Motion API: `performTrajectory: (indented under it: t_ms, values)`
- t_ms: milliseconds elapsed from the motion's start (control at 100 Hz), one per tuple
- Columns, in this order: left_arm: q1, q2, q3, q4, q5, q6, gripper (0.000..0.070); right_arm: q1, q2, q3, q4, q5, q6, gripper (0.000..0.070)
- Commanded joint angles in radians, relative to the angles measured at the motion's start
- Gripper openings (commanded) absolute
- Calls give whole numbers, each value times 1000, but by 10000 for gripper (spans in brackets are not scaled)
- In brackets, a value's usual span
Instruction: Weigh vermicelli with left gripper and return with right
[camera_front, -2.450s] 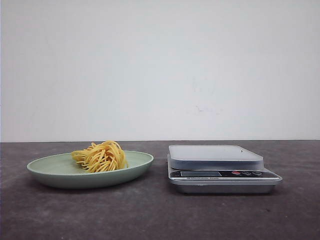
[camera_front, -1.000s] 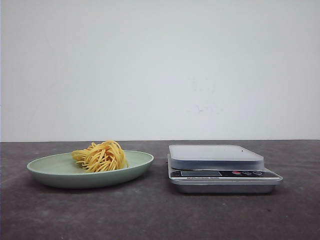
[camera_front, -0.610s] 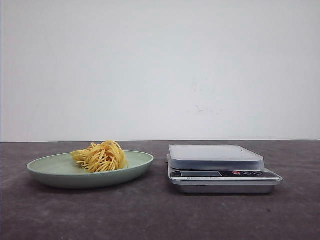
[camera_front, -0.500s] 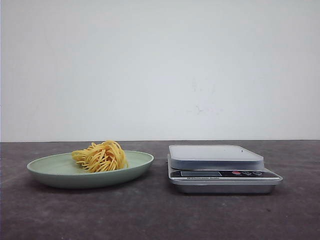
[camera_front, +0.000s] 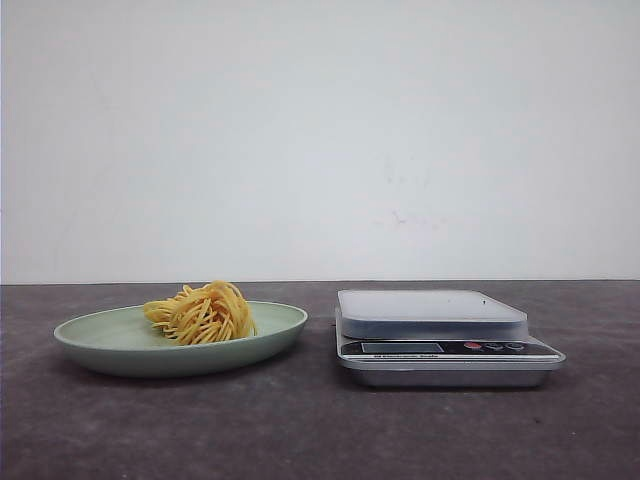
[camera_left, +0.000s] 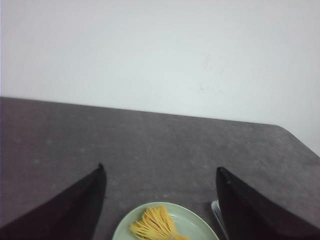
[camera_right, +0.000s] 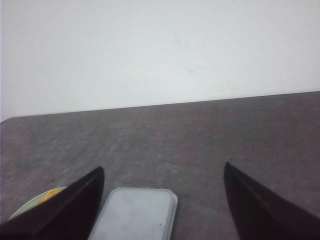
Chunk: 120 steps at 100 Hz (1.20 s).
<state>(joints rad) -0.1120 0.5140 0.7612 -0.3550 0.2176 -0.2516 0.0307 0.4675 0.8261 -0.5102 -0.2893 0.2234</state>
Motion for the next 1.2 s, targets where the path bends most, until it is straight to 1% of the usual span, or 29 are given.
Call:
performTrajectory:
  t_ms: [0,170,340,470,530,620,810,860,960,1100,1190]
  values:
    - [-10,38,42,3,13,-23,432,0,19,33,-2,-13,-22,489]
    - [-63,187,123,-21,24,-30,432,0,56,58,-24,-34,-29,490]
    - [-150,411,209,-110,-27,-34,428,0,60,58,-26,-58,-56,495]
    - [-203,576,220,-116,-36,-37,428,0,60,58,-27,-62,-51,495]
    - [-228,663,221,-108,-58,-50,428,0,61,58,-34,-71,-50,495]
    - [-257,768,222,-82,-62,-58,428,0,61,58,-49,-81,-47,495]
    - [-308,956,235,29,-69,-136,428,0,60,59,-79,-105,-47,495]
    - [-316,990,245,46,-76,-135,428,0,61,59,-82,-105,-47,495]
    - [-333,1053,267,74,-122,-141,428,3,60,59,-82,-104,-47,495]
    - [-338,1112,286,91,-133,-177,428,5,60,59,-82,-104,-48,495]
    - [-340,1132,289,90,-139,-185,428,5,60,59,-82,-104,-47,495]
